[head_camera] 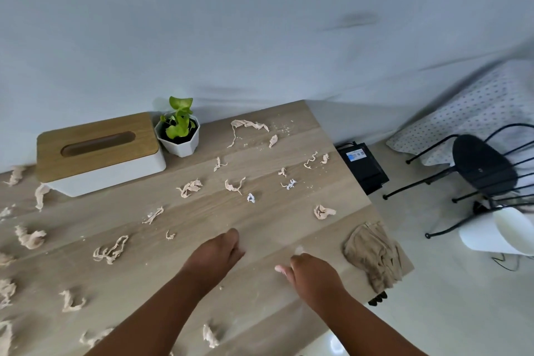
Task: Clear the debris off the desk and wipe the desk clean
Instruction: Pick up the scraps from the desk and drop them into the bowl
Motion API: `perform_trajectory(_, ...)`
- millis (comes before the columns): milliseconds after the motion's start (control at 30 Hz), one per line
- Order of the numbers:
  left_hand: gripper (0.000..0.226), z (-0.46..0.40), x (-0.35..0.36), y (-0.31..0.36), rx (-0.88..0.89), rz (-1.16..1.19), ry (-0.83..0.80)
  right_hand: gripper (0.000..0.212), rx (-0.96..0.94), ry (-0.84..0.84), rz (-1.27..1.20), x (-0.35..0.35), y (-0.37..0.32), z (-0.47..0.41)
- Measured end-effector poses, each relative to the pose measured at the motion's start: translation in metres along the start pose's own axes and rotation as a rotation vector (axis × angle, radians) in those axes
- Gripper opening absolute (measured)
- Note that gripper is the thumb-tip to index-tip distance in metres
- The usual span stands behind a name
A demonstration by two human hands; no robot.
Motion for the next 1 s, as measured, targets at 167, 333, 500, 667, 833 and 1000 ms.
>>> perform_trajectory(167,0.025,-0.008,0.000,0.010,0.010,-0.001,-0.017,0.055,0.147,-0.166,-0.113,0.006,0.018,0.004)
perform_trajectory(333,0.034,-0.016,-0.001,0.018,-0.023,-0.055,-0.002,0.043,0.214,-0.151,-0.142,0.004,0.039,0.006)
perform_trajectory(500,0.029,-0.027,0.004,0.019,-0.134,-0.079,0.005,0.032,0.255,-0.119,-0.146,0.001,0.069,-0.002)
perform_trajectory(667,0.019,-0.042,0.008,0.022,-0.190,-0.087,0.008,0.031,0.306,-0.044,-0.220,-0.003,0.098,-0.020)
perform_trajectory(833,0.019,-0.055,0.010,0.026,-0.222,-0.187,0.094,0.023,0.221,0.123,-0.235,-0.009,0.118,-0.043)
perform_trajectory(1000,0.028,-0.074,0.011,0.029,-0.261,-0.296,0.173,0.038,0.124,0.228,-0.266,-0.006,0.138,-0.067)
Point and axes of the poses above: each hand's wrist, its own z-axis away from the middle knuckle, its own x-axis out of the palm, y = z × x, the point moved 3 cm from there along -z, towards the middle knuckle, and after that the axes turned 14 degrees about y, right-handed, at the moved point
